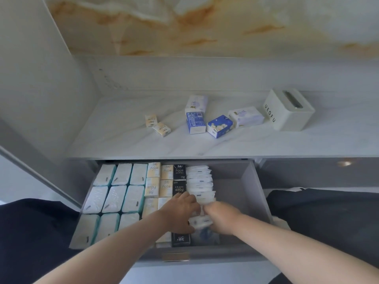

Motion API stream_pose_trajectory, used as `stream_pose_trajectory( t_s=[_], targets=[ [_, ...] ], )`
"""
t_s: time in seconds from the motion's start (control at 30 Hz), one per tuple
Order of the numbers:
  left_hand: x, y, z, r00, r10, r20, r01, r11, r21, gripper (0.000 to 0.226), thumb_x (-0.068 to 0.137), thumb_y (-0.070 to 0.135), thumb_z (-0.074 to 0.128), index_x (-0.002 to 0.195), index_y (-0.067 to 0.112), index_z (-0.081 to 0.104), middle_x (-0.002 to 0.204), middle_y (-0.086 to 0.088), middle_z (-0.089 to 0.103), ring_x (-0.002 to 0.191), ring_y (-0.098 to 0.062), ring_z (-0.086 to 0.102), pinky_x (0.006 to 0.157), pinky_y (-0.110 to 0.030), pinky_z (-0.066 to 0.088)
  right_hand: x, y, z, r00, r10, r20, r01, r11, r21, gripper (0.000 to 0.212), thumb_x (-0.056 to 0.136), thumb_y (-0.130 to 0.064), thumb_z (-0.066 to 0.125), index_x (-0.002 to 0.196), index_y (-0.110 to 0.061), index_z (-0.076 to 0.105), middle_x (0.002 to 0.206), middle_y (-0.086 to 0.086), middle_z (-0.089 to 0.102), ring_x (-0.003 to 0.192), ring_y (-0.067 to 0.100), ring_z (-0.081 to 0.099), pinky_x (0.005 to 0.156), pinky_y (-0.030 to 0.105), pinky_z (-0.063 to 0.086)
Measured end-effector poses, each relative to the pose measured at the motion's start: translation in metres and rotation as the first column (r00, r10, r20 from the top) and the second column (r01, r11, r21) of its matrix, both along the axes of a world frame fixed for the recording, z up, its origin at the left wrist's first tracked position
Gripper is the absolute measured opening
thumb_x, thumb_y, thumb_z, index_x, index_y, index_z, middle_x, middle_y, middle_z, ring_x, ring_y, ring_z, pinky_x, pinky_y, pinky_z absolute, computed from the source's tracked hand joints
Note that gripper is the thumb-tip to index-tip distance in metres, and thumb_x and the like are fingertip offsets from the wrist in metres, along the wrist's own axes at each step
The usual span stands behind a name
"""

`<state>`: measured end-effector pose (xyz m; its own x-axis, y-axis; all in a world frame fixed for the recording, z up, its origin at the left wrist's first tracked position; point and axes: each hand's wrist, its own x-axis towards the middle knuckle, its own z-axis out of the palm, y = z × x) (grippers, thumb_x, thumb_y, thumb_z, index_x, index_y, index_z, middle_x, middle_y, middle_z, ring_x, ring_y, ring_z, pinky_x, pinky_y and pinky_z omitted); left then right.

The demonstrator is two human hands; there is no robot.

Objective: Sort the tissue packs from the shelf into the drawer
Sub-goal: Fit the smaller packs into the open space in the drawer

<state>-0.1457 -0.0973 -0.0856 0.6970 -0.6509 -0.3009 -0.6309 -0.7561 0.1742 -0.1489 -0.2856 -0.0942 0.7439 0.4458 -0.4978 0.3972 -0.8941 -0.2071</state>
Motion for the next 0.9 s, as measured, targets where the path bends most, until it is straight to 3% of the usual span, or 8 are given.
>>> stream_pose_trajectory(
  t_s=[0.17, 0.3, 0.43, 0.5, 0.6, 0.77, 0.83, 0.9],
  targets=[
    [-0.001, -0.005, -0.006, 0.996, -0.063, 0.065, 0.057, 0.995, 0.082, 0.033, 0.086, 0.039, 0.059, 0.115, 0.024, 0.062, 0.118, -0.001, 0.054, 0.111, -0.023, 0.045, 0.1, -0.039, 0.034, 0.001, -0.003, -0.002, 0.975, -0.026, -0.221, 0.023, 1.0, -0.017, 0.026, 0.08, -0.04, 0.072, 0.093, -0.018, 0.067, 0.094, 0.005, 0.069, 0.082, 0.026, 0.062, 0.057, 0.026, 0.041],
    [0.002, -0.006, -0.01, 0.997, -0.06, 0.049, 0.055, 0.995, 0.087, 0.033, 0.087, 0.037, 0.057, 0.118, 0.026, 0.061, 0.12, -0.001, 0.054, 0.113, -0.022, 0.044, 0.102, -0.038, 0.031, 0.017, -0.014, 0.023, 0.922, -0.301, -0.244, 0.272, 0.951, -0.144, 0.026, 0.079, -0.04, 0.061, 0.077, -0.014, 0.058, 0.075, 0.002, 0.058, 0.063, 0.021, 0.055, 0.051, 0.024, 0.038],
    [0.004, -0.007, -0.011, 0.995, -0.068, 0.07, 0.064, 0.996, 0.062, 0.041, 0.084, 0.055, 0.055, 0.113, 0.027, 0.062, 0.114, 0.003, 0.053, 0.107, -0.02, 0.044, 0.099, -0.037, 0.032, 0.019, -0.019, 0.014, 0.664, -0.574, -0.478, 0.567, 0.804, -0.178, 0.036, 0.089, -0.022, 0.048, 0.12, -0.004, 0.054, 0.106, 0.014, 0.058, 0.076, 0.028, 0.064, 0.058, 0.042, 0.06],
    [0.003, -0.008, -0.012, 0.994, -0.081, 0.075, 0.074, 0.993, 0.093, 0.047, 0.082, 0.063, 0.055, 0.111, 0.027, 0.063, 0.112, 0.003, 0.054, 0.105, -0.019, 0.044, 0.098, -0.037, 0.033, 0.014, -0.012, 0.0, 0.487, -0.575, -0.658, 0.722, 0.688, -0.067, 0.039, 0.087, 0.0, 0.044, 0.125, 0.0, 0.051, 0.117, 0.02, 0.055, 0.083, 0.033, 0.063, 0.073, 0.051, 0.061],
    [0.002, -0.012, -0.013, 0.993, -0.085, 0.083, 0.073, 0.987, 0.144, 0.04, 0.084, 0.056, 0.058, 0.107, 0.024, 0.066, 0.11, 0.0, 0.058, 0.105, -0.022, 0.046, 0.1, -0.039, 0.033, 0.01, -0.007, -0.011, 0.332, -0.513, -0.792, 0.835, 0.551, -0.007, 0.06, 0.069, 0.011, 0.04, 0.125, -0.001, 0.056, 0.13, 0.029, 0.055, 0.1, 0.041, 0.064, 0.073, 0.053, 0.06],
    [0.003, -0.018, -0.014, 0.983, -0.082, 0.166, 0.055, 0.985, 0.165, 0.026, 0.091, 0.038, 0.055, 0.091, 0.015, 0.068, 0.1, -0.004, 0.062, 0.096, -0.025, 0.05, 0.098, -0.039, 0.033, 0.008, -0.015, -0.007, 0.294, -0.559, -0.775, 0.847, 0.528, -0.059, 0.041, 0.073, 0.004, 0.033, 0.107, -0.004, 0.054, 0.119, 0.027, 0.06, 0.1, 0.043, 0.063, 0.088, 0.055, 0.053],
    [0.003, -0.016, -0.018, 0.979, -0.075, 0.192, 0.054, 0.992, 0.115, 0.027, 0.089, 0.039, 0.058, 0.104, 0.018, 0.065, 0.113, -0.004, 0.057, 0.104, -0.025, 0.047, 0.098, -0.038, 0.034, 0.003, -0.01, -0.006, 0.236, -0.54, -0.808, 0.863, 0.499, -0.081, 0.041, 0.07, 0.008, 0.032, 0.104, -0.001, 0.052, 0.106, 0.026, 0.057, 0.092, 0.042, 0.062, 0.091, 0.056, 0.052],
    [0.001, -0.013, -0.021, 0.98, -0.055, 0.193, 0.046, 0.998, 0.051, 0.047, 0.086, 0.042, 0.063, 0.126, 0.02, 0.052, 0.133, -0.004, 0.044, 0.12, -0.025, 0.041, 0.104, -0.038, 0.034, 0.002, -0.005, -0.007, 0.256, -0.551, -0.794, 0.854, 0.514, -0.082, 0.043, 0.071, 0.011, 0.03, 0.107, 0.002, 0.052, 0.095, 0.022, 0.055, 0.079, 0.037, 0.06, 0.088, 0.054, 0.053]
  ],
)
